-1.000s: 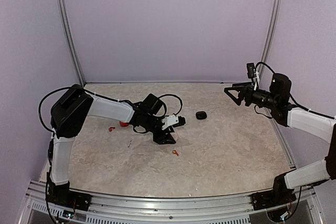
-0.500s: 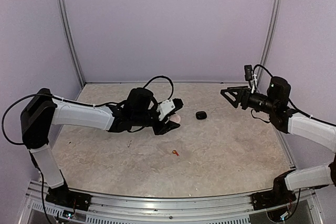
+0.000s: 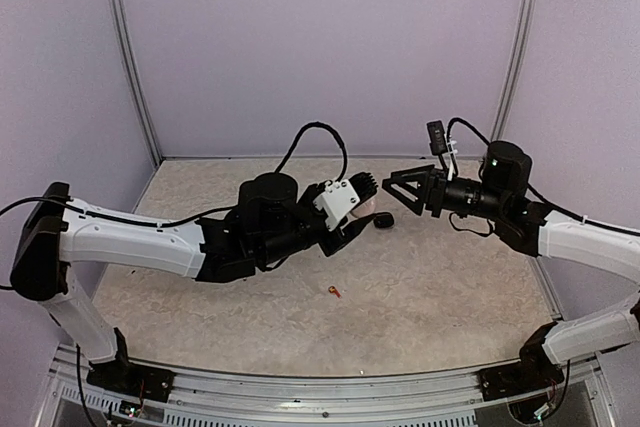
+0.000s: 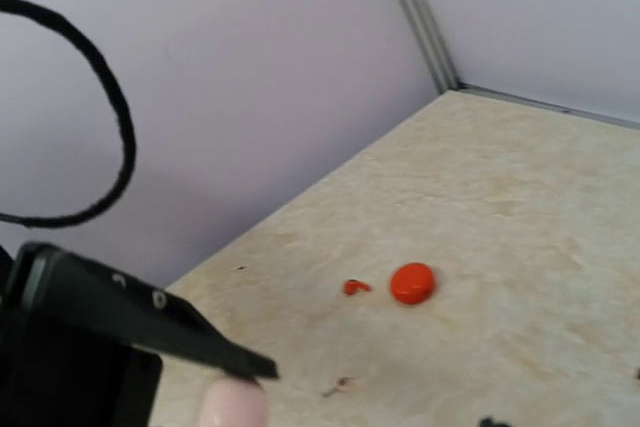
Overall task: Insert the wireless bluetooth earbuds into the charging case
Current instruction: Pass from the left arm to the right, then pass from the right arm to the left
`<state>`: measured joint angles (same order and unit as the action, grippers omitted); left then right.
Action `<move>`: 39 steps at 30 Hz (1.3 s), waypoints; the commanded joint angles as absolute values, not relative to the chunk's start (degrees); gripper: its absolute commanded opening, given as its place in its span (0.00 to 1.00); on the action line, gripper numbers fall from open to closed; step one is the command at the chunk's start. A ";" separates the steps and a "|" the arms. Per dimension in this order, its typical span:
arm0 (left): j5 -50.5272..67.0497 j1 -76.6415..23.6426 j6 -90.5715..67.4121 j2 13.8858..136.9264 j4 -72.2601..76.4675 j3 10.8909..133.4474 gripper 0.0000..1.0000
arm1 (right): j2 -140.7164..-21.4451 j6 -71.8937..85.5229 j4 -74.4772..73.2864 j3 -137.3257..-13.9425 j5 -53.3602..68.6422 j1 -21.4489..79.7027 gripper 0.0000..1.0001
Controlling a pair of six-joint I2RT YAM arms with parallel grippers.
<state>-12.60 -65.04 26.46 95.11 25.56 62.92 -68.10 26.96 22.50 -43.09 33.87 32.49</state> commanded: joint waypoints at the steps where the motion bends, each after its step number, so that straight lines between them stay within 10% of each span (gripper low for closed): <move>1: -18.92 -66.70 29.89 94.63 29.57 63.49 0.52 | -69.48 26.28 20.99 -45.71 32.30 35.61 0.65; 24: -22.75 -69.79 32.56 92.28 34.70 61.57 0.54 | -72.14 26.02 21.44 -46.56 31.67 40.61 0.28; 39: -21.05 -69.81 31.49 88.01 34.37 57.24 0.88 | -70.21 18.89 12.79 -50.65 28.85 40.40 0.17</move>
